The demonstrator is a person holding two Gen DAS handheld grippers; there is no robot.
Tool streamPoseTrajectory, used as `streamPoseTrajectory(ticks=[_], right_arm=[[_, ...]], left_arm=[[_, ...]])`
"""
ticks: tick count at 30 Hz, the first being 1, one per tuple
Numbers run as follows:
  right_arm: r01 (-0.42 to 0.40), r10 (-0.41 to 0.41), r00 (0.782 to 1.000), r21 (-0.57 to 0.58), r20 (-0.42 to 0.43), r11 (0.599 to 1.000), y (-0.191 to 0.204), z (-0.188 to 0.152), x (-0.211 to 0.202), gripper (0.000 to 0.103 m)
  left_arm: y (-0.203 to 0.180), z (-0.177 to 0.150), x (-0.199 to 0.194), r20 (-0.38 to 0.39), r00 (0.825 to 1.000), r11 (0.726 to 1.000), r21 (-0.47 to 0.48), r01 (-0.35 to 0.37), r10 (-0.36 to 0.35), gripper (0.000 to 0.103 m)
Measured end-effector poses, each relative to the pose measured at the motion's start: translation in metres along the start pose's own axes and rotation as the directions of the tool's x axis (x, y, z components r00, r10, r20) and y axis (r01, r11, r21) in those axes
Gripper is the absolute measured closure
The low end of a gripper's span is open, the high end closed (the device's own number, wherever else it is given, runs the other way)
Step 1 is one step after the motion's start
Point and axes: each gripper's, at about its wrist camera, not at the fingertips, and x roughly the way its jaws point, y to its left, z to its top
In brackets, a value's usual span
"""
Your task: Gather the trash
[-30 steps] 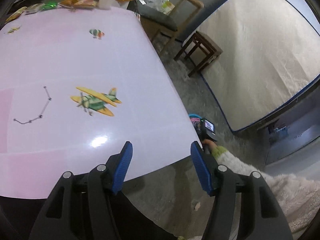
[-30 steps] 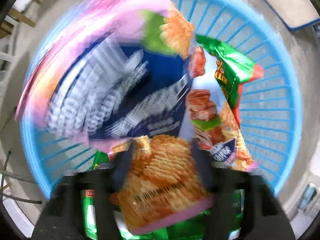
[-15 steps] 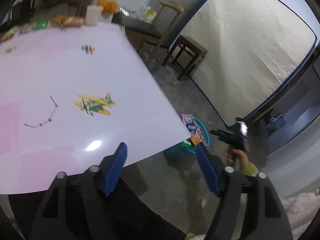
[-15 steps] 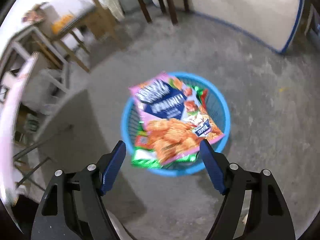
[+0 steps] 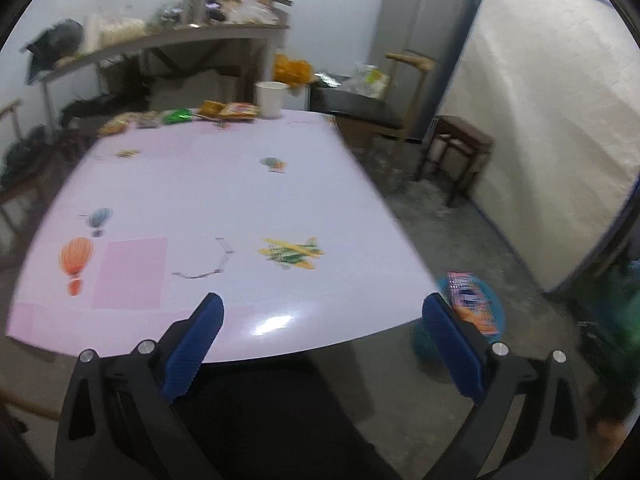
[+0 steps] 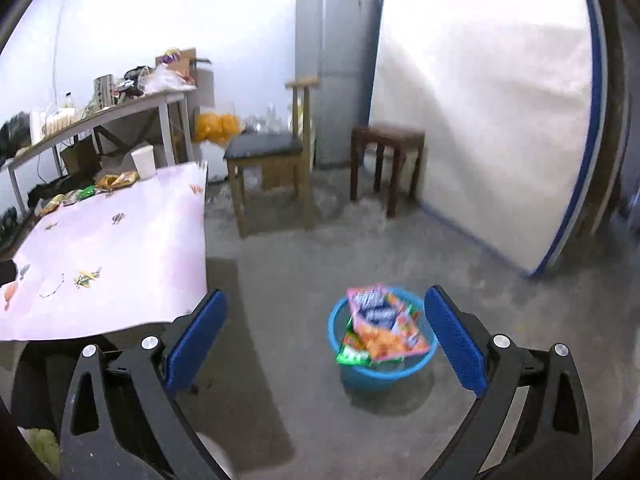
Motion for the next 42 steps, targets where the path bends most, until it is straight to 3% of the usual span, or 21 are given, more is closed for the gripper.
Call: streamPoseTrajectory(ticks=[3,7,12,18,42], right_arm=[[0.021,-0.021,1.000,-0.042,0.010,0.999,0.018,0.001,-0.007,0.008],[-0.017,0.010,0.993,-0.061,-0.115,0.998,0.039,-0.005,0.007,0.008],[-0.044,0.028,0.982,-0.084,-0.184,0.995,0.065,-0.015,0.010,0.008],[-0.051,0.024,0.973,-0.113,-0.229,0.992,0.081,-0.026,0.001,0.008],[0.022,-0.043,0.970,-0.089,-0.240,0.996,0.075,-0.034,-0.013,0.008]], left_arm=[[0.001,-0.005,-0.003,-0.015,0.997,0.997,0.010,-0.075,0.075,0.006],[0.006,-0.012,0.000,-0.062,0.987,0.989,0.007,-0.146,0.146,0.006],[0.012,-0.024,0.003,-0.123,0.979,0.987,-0.003,-0.164,0.162,0.006],[0.012,-0.030,-0.003,-0.128,0.972,0.980,0.005,-0.199,0.198,0.006],[0.001,-0.027,-0.012,-0.124,0.972,0.980,-0.001,-0.200,0.198,0.006]])
